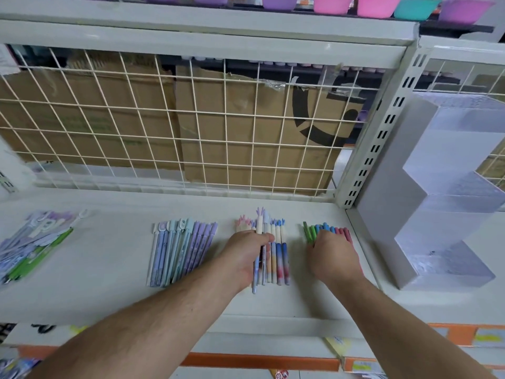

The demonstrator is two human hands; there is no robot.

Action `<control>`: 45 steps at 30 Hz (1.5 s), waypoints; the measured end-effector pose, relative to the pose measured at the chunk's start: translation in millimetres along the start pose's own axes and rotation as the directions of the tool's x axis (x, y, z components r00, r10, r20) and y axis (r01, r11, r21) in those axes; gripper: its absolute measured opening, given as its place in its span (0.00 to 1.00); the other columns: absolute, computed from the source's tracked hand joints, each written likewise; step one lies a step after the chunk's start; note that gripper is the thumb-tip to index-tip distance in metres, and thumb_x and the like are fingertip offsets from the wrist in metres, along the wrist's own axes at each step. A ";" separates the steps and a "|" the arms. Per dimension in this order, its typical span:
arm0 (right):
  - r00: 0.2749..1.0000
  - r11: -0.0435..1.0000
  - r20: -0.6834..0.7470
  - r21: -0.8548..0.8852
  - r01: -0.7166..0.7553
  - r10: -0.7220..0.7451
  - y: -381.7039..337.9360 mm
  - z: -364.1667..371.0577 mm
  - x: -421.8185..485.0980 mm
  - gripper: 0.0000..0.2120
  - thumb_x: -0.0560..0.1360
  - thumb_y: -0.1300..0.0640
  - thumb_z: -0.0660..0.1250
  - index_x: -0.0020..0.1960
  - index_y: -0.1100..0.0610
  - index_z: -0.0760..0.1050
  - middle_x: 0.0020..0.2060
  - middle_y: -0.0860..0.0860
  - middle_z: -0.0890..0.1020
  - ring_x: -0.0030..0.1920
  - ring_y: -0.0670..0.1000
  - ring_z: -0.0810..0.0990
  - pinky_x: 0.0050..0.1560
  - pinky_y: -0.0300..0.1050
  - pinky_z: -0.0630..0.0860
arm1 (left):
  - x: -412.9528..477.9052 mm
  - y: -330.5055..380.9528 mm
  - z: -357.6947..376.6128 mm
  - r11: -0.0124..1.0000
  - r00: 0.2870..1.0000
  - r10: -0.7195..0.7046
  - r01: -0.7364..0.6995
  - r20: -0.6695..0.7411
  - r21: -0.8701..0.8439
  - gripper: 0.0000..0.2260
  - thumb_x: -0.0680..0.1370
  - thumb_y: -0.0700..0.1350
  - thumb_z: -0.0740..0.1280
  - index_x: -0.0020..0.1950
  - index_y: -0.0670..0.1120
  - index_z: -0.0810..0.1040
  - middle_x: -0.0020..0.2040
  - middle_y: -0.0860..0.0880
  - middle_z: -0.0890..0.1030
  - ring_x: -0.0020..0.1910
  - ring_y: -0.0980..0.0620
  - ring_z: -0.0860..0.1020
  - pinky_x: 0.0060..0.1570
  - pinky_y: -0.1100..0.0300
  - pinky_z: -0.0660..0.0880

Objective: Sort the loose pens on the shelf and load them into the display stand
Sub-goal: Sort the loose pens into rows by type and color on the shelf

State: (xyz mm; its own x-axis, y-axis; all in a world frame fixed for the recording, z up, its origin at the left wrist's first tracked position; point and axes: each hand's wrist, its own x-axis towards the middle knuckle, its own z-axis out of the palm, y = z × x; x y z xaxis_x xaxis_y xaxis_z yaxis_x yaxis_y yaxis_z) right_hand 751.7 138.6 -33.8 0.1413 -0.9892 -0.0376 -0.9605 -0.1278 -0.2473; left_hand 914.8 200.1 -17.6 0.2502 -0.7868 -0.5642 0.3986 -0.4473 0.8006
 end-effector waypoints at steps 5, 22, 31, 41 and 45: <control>1.000 0.997 0.018 -0.082 0.003 -0.002 6.0 3.9 5.7 0.06 0.77 0.63 0.59 0.45 0.54 0.67 0.34 0.47 0.69 0.44 0.51 0.76 0.54 0.43 0.77 | 5.3 -1.4 0.0 1.000 1.000 0.015 -0.015 -0.012 0.020 0.06 0.78 0.37 0.67 0.52 0.38 0.82 0.33 0.47 0.76 0.32 0.49 0.74 0.41 0.53 0.74; 0.966 0.598 0.196 0.800 -0.057 -0.170 -85.9 -10.1 -47.0 0.08 0.73 0.60 0.75 0.48 0.61 0.77 0.39 0.58 0.86 0.30 0.51 0.82 0.31 0.43 0.76 | -8.1 17.2 -39.8 0.993 0.986 0.055 -0.037 0.160 -0.113 0.08 0.81 0.32 0.61 0.54 0.37 0.79 0.44 0.41 0.81 0.35 0.49 0.80 0.32 0.59 0.79; 0.978 0.628 0.185 0.773 -0.086 -0.093 -136.3 2.2 -61.3 0.06 0.74 0.62 0.72 0.46 0.58 0.76 0.34 0.55 0.82 0.24 0.47 0.77 0.24 0.39 0.70 | -9.7 26.2 -93.3 0.996 1.000 0.014 -0.015 -0.018 -0.087 0.00 0.75 0.36 0.69 0.44 0.40 0.79 0.30 0.47 0.71 0.26 0.50 0.70 0.29 0.60 0.73; 0.967 0.799 0.179 0.600 0.041 -0.183 -205.4 36.9 -72.7 0.02 0.75 0.60 0.70 0.46 0.56 0.76 0.40 0.54 0.82 0.31 0.51 0.80 0.32 0.46 0.80 | -7.1 40.6 -187.4 0.992 0.966 0.119 -0.105 -0.231 0.075 0.07 0.71 0.41 0.72 0.37 0.43 0.76 0.25 0.49 0.66 0.25 0.50 0.63 0.29 0.60 0.61; 0.958 0.838 0.188 0.538 0.084 -0.217 -230.9 53.5 -69.9 0.02 0.75 0.61 0.68 0.48 0.58 0.78 0.56 0.62 0.82 0.60 0.65 0.79 0.65 0.58 0.75 | -1.9 40.4 -220.6 0.990 0.961 0.127 -0.107 -0.247 0.094 0.11 0.74 0.41 0.71 0.35 0.44 0.73 0.31 0.46 0.66 0.26 0.50 0.60 0.28 0.59 0.58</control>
State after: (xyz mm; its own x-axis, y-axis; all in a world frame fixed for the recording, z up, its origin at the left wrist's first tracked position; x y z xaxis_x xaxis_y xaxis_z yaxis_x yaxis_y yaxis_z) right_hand 976.5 241.1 -25.8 0.3889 -0.9065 -0.1645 -0.6643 -0.1522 -0.7318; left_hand 1125.1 277.3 -28.7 0.5088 -0.7078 -0.4900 0.2846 -0.3989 0.8717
